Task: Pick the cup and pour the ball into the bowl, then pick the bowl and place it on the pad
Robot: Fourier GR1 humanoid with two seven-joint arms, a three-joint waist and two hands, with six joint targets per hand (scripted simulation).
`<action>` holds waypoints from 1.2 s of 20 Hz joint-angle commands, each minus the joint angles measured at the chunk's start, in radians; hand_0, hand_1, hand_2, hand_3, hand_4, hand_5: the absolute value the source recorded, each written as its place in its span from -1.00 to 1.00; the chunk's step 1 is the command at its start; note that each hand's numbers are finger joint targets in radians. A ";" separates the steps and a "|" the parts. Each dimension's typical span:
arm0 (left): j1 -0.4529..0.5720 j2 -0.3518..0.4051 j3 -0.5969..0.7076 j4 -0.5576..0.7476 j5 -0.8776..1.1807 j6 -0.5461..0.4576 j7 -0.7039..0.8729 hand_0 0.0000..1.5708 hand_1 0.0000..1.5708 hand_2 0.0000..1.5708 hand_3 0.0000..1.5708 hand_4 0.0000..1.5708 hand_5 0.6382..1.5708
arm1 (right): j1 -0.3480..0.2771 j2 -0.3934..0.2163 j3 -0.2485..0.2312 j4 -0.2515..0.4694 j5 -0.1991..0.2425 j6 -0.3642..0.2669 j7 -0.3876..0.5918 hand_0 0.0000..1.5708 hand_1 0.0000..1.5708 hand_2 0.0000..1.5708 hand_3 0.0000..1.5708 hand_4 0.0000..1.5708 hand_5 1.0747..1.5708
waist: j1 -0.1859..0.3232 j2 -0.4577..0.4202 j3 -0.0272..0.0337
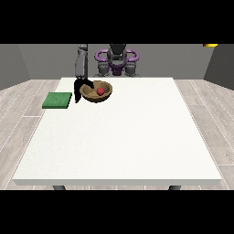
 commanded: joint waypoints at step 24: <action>0.116 0.093 0.103 0.161 0.013 -0.066 -0.114 -1.00 -1.00 -1.00 -1.00 0.53 0.93 | 0.043 -0.402 0.092 -0.244 0.148 -0.171 0.629 1.00 1.00 1.00 0.10 0.35 0.94 | -0.094 -0.057 0.0123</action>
